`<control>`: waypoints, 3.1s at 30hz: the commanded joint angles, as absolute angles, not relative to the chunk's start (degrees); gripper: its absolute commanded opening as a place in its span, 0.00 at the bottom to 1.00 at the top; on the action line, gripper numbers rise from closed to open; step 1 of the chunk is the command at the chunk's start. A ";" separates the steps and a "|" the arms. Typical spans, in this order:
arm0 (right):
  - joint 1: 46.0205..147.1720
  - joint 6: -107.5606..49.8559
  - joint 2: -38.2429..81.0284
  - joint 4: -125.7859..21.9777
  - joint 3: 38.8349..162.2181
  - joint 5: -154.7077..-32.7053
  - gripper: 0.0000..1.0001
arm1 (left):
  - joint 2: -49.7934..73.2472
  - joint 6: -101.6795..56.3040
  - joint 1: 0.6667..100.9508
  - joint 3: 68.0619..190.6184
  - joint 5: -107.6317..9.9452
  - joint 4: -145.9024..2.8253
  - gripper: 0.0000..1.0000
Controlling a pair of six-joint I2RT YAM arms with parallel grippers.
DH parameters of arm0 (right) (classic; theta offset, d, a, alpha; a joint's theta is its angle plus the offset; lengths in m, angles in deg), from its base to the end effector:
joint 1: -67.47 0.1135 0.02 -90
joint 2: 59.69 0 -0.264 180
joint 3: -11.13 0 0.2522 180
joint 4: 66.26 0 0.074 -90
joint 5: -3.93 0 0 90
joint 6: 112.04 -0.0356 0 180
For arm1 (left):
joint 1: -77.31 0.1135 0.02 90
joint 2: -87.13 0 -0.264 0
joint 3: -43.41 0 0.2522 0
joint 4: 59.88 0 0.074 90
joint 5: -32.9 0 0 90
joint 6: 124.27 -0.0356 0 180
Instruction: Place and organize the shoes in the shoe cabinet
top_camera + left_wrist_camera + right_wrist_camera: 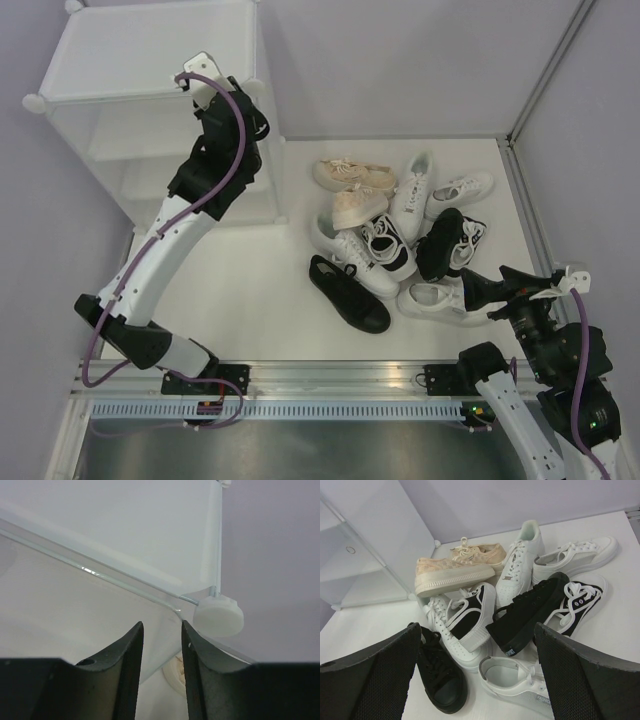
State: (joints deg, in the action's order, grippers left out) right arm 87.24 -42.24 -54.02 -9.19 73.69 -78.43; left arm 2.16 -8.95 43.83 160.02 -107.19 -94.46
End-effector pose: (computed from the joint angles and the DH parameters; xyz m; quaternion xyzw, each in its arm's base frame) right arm 0.0057 -0.0030 0.3505 0.0497 0.7065 0.1964 0.6781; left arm 0.2722 -0.1473 0.5038 -0.2441 0.6759 -0.0389 0.6943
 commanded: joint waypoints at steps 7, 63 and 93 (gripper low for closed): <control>87.60 -42.34 -54.85 -10.31 74.29 -78.24 0.98 | 9.16 -13.08 44.44 155.61 -114.76 -98.69 0.39; 87.86 -42.34 -55.03 -10.66 73.23 -79.12 0.98 | 3.99 -11.42 43.03 167.30 -105.53 -112.93 0.40; 88.04 -41.64 -52.48 -10.66 74.29 -80.18 0.98 | 26.40 -8.78 43.03 165.10 -81.92 -126.11 0.92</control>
State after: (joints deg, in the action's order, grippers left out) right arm 87.63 -42.20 -54.10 -9.21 73.34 -79.17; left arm 25.77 -12.16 42.89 162.62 -95.15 -123.55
